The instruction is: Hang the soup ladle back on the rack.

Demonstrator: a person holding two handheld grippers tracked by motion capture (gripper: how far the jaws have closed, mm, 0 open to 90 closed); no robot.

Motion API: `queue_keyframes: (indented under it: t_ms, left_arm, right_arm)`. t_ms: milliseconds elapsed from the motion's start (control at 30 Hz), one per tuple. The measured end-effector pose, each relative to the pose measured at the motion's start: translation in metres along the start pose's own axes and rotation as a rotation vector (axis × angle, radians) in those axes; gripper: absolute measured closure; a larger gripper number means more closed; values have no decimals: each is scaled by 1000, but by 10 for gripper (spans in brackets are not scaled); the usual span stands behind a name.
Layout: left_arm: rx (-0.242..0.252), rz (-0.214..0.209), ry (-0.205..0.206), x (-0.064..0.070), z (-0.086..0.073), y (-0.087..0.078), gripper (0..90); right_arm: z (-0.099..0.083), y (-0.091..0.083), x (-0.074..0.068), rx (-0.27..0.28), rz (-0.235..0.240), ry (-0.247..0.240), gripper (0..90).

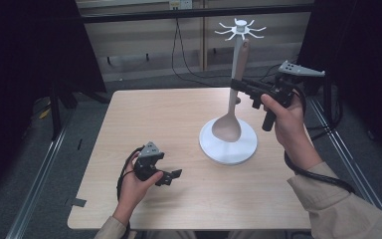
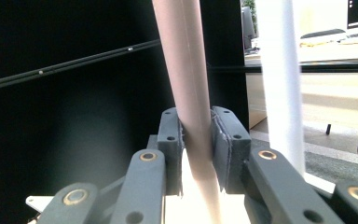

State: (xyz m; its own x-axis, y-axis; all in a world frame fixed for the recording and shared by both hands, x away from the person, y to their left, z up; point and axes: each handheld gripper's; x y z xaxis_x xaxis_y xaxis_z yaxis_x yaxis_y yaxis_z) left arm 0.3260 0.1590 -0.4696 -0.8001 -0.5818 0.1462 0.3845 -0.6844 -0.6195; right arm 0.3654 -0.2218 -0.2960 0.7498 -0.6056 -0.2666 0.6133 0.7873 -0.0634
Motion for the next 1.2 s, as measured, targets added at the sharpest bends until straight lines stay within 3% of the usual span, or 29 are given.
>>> queue_keyframes:
  t_ms: [133, 300, 600, 1000, 1200]
  left_arm:
    - [-9, 1, 6, 0, 0, 1, 42]
    - [-12, 0, 15, 1, 1, 4, 42]
    - [-13, -9, 18, 3, 1, 4, 43]
    - [-1, -5, 15, 2, 2, 1, 44]
    - [0, -2, 13, 1, 1, -1, 44]
  right_arm:
    - [-2, -5, 7, 21, 1, 38, 736]
    - [-1, -4, 5, 12, 13, 25, 749]
    - [2, 12, -7, -8, 67, 10, 779]
    - [3, 37, -21, -55, 72, -33, 781]
    - [4, 39, -20, -62, 52, -41, 780]
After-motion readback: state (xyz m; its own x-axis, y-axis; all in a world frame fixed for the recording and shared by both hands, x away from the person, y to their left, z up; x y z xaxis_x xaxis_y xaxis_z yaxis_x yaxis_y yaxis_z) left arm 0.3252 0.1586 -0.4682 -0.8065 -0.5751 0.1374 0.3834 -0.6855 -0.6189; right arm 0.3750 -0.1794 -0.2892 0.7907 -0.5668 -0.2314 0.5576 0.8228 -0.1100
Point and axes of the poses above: each handheld gripper's, and its own axes: y roughly forward along the jaws, z roughly out of its top, x roughly to its right, and after that the axes turned 2 degrees about -x, right-handed
